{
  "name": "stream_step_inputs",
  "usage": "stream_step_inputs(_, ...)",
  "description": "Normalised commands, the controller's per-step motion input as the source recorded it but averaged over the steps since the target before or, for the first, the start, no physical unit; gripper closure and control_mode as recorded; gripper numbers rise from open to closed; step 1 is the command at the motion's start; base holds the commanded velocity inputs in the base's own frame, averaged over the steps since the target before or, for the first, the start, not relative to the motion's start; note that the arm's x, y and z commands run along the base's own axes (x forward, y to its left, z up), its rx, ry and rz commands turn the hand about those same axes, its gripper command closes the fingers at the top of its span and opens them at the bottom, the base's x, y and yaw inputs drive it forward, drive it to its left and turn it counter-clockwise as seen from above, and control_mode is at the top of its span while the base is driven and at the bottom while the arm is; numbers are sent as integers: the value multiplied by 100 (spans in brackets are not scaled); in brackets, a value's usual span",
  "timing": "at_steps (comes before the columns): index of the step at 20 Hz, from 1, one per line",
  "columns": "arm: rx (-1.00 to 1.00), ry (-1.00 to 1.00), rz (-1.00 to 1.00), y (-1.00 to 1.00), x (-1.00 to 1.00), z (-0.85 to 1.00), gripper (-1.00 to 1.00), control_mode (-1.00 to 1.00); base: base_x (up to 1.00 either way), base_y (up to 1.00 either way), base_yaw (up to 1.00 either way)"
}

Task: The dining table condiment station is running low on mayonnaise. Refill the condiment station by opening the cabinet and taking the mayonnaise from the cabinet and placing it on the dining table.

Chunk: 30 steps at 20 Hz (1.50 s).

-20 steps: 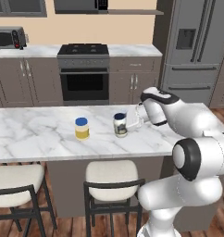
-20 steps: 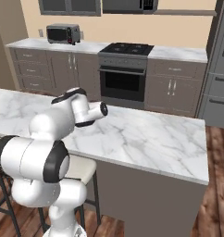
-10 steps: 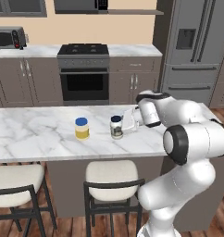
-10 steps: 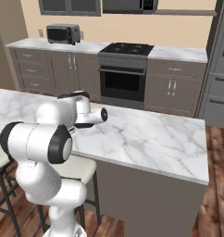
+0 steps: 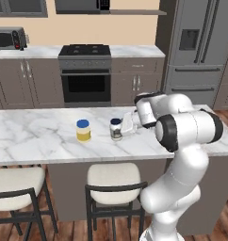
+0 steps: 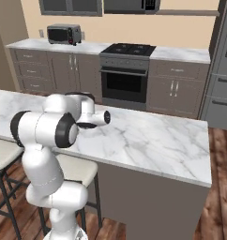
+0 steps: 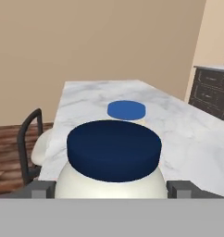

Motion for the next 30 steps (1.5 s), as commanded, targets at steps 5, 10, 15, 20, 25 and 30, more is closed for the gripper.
stream_step_inputs(5,0,0,0,0,54,-23,100,-100,0,0,0)
stream_step_inputs(10,0,0,0,-2,40,-36,100,-100,0,0,0)
stream_step_inputs(15,0,0,0,0,33,-26,100,-100,0,0,0)
stream_step_inputs(20,0,0,0,-3,22,-21,100,-100,0,0,0)
stream_step_inputs(25,0,0,0,-2,4,-7,-100,-100,0,0,0)
stream_step_inputs(30,0,0,0,0,0,0,-100,-100,0,0,0)
